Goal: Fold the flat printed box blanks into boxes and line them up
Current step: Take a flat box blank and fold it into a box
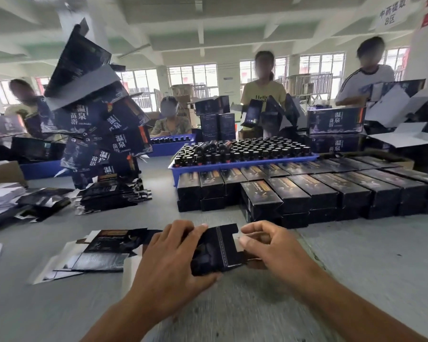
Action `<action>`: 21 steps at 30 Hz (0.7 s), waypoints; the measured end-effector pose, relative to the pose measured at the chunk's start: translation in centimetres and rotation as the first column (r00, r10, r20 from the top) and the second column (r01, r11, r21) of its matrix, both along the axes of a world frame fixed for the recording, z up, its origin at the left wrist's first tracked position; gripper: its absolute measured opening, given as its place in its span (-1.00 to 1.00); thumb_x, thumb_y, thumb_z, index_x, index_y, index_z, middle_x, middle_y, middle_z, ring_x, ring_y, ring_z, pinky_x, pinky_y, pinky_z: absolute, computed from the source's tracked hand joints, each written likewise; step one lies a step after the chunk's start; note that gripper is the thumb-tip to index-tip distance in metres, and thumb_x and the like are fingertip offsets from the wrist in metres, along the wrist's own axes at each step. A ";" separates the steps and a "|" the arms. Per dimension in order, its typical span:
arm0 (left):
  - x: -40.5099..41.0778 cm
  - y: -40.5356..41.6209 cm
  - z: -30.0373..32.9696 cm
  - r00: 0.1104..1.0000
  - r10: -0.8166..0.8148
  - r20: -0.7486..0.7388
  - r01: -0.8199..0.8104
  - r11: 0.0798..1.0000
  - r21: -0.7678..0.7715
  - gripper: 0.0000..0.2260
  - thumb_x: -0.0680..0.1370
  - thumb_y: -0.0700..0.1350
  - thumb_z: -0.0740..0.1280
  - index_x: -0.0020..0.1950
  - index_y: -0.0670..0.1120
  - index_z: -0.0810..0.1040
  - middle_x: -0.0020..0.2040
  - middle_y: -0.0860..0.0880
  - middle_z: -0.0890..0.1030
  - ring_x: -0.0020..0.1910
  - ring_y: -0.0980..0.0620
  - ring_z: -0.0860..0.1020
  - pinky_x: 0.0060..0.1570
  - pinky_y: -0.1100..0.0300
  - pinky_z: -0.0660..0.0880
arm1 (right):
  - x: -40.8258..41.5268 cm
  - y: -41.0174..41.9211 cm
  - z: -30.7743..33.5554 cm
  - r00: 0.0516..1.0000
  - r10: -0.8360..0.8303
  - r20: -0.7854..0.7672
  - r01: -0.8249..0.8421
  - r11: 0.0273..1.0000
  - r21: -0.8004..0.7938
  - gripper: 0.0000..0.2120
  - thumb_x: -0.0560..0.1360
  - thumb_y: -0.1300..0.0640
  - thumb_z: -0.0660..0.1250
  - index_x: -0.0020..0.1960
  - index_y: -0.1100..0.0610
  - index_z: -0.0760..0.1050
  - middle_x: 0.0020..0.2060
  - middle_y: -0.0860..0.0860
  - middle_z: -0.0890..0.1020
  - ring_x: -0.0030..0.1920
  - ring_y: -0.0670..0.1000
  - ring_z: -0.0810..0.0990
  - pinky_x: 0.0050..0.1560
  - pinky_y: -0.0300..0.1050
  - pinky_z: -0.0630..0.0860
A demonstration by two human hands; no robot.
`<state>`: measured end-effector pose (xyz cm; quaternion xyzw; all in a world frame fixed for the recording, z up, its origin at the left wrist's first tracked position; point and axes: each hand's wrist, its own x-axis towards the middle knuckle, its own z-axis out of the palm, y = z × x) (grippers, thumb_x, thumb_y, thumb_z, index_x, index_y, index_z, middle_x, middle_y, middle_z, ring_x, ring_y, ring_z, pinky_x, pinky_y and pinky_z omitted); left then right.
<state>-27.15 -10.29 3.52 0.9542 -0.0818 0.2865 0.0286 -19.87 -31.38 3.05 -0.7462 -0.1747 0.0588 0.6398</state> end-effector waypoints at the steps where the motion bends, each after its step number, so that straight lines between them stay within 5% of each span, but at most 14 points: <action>1: 0.0 0.0 0.0 0.999 -0.019 0.046 0.020 1.000 -0.005 -0.25 0.32 0.45 0.28 0.38 0.03 0.44 0.20 0.10 0.41 0.08 0.10 0.45 0.09 0.18 0.40 | 0.0 0.0 0.1 1.000 0.008 -0.001 -0.008 1.000 0.017 -0.92 0.56 0.14 0.42 0.04 0.03 0.57 -0.13 -0.07 0.72 -0.12 -0.10 0.72 -0.16 -0.20 0.66; 6: -0.1 -0.4 0.0 0.992 -0.063 0.110 0.064 0.998 -0.013 -0.29 0.32 0.40 0.32 0.35 0.04 0.37 0.24 0.09 0.55 0.16 0.08 0.54 0.16 0.15 0.37 | -0.4 0.0 0.4 0.995 0.073 0.068 -0.075 0.997 0.035 -0.94 0.56 0.21 0.41 -0.06 0.09 0.56 -0.16 -0.01 0.73 -0.15 -0.07 0.72 -0.17 -0.25 0.61; 11: -0.3 -0.6 0.3 0.987 -0.080 0.142 0.079 0.997 0.009 -0.24 0.33 0.40 0.32 0.42 0.03 0.36 0.23 0.10 0.58 0.16 0.09 0.53 0.16 0.14 0.39 | -0.7 0.2 0.5 0.985 0.151 0.077 -0.153 0.988 0.014 -0.80 0.59 0.22 0.37 0.15 -0.02 0.59 -0.07 0.07 0.73 -0.04 0.00 0.73 -0.10 -0.19 0.64; 16: -0.5 -0.4 0.5 0.982 -0.139 0.129 0.130 0.989 0.072 -0.16 0.35 0.37 0.46 0.53 0.11 0.27 0.37 0.05 0.51 0.23 0.00 0.54 0.16 0.00 0.50 | -0.9 -0.1 0.8 0.965 0.233 0.121 -0.233 0.972 -0.013 -0.70 0.60 0.14 0.37 0.26 -0.17 0.55 0.01 -0.03 0.74 0.02 -0.02 0.71 -0.04 -0.16 0.65; 21: -0.6 -0.4 0.7 0.975 -0.168 0.143 0.150 0.980 0.130 -0.30 0.42 0.28 0.47 0.50 0.20 0.33 0.38 -0.06 0.48 0.22 -0.11 0.55 0.11 -0.10 0.55 | -1.2 -0.1 1.2 0.960 0.199 0.195 -0.197 0.980 -0.031 -0.60 0.61 0.16 0.34 0.25 -0.33 0.49 0.05 -0.17 0.72 0.03 -0.08 0.71 -0.06 -0.15 0.66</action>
